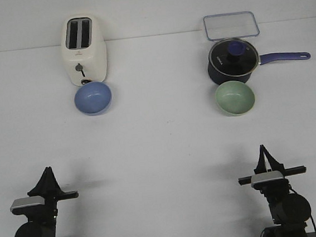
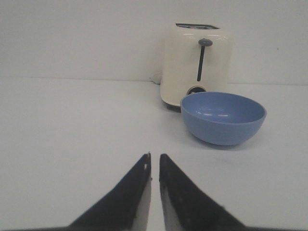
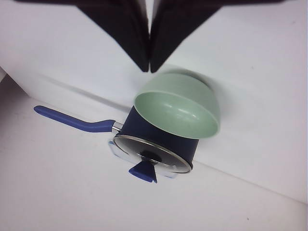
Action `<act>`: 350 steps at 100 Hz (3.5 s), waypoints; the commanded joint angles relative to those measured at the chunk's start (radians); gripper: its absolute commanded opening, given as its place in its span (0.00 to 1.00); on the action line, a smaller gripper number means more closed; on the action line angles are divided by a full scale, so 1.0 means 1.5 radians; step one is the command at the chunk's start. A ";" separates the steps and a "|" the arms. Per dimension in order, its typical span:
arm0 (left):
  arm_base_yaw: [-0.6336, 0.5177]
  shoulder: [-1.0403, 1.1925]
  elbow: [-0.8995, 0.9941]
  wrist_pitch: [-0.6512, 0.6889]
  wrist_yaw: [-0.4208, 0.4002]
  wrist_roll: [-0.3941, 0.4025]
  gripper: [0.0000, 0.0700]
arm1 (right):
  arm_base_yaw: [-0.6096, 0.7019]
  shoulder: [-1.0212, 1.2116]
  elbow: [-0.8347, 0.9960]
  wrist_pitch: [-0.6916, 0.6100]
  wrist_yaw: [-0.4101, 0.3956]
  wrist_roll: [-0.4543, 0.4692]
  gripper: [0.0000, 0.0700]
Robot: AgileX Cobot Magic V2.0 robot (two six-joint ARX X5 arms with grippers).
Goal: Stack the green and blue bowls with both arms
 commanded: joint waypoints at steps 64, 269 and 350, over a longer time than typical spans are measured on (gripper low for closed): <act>0.000 -0.001 -0.013 0.007 0.001 0.004 0.02 | -0.001 0.084 0.140 -0.058 0.043 0.408 0.00; 0.000 -0.001 -0.013 0.007 0.001 0.004 0.02 | 0.120 0.757 0.641 -0.368 -0.185 0.395 0.00; 0.000 -0.001 0.005 0.015 0.000 -0.271 0.02 | 0.384 0.862 0.527 -0.299 -0.068 0.442 0.42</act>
